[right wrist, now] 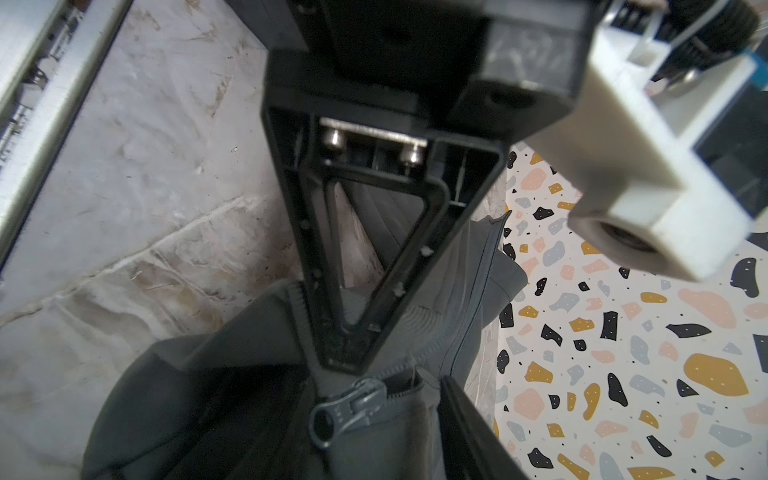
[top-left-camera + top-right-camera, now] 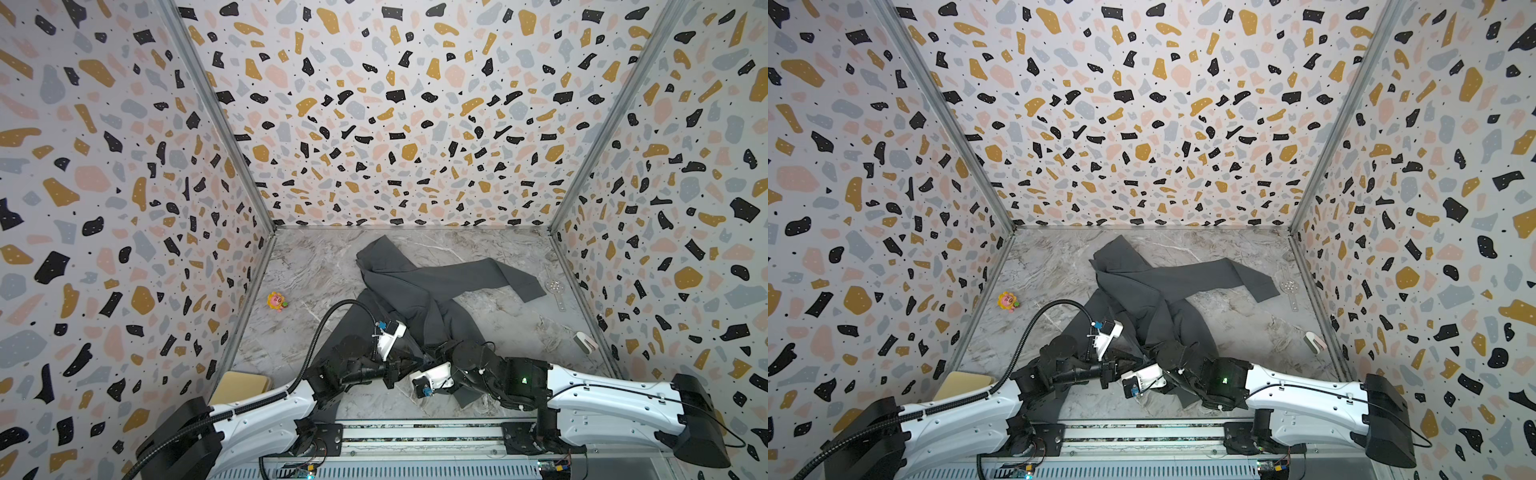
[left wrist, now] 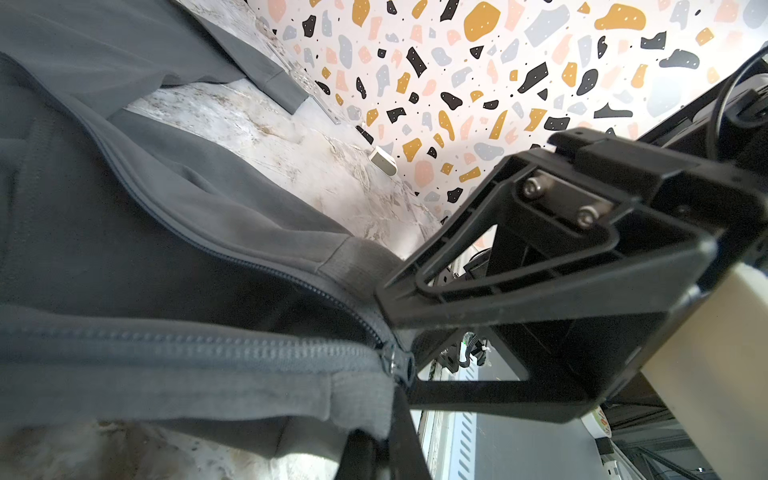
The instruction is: Zip up the jacket
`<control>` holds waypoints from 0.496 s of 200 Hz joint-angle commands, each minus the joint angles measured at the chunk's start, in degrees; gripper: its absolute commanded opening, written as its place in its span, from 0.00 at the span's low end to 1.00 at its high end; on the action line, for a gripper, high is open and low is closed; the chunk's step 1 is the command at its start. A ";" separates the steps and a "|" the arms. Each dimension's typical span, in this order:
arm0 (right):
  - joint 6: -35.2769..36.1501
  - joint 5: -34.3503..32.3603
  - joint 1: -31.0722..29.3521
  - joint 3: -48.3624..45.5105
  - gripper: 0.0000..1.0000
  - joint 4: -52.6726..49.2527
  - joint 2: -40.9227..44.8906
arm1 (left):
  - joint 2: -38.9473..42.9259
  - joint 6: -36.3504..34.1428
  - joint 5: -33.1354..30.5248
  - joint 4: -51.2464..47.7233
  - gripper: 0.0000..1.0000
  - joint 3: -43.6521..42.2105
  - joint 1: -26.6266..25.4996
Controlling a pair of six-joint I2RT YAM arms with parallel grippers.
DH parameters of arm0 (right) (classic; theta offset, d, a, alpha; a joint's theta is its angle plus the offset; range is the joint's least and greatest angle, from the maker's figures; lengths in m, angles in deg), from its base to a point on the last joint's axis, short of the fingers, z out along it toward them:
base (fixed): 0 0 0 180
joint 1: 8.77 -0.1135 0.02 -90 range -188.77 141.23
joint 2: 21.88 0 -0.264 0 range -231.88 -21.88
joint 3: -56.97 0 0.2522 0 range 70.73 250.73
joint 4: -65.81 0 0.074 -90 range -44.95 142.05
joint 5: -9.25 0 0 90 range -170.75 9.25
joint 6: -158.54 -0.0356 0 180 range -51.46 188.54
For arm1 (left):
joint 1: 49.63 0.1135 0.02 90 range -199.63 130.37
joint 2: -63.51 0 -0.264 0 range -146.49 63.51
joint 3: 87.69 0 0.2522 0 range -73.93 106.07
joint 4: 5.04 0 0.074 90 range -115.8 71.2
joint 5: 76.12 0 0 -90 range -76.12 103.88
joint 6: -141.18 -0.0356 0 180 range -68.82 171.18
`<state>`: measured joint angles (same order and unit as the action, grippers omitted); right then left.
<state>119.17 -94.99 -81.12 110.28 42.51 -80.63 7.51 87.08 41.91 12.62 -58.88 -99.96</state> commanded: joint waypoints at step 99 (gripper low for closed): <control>-0.88 -0.88 -1.21 4.93 0.39 -4.83 1.00 | -1.08 0.61 2.11 3.51 0.00 1.74 -0.39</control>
<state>119.09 -95.78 -82.09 112.69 40.11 -80.43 6.85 87.45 42.20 12.62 -58.88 -99.96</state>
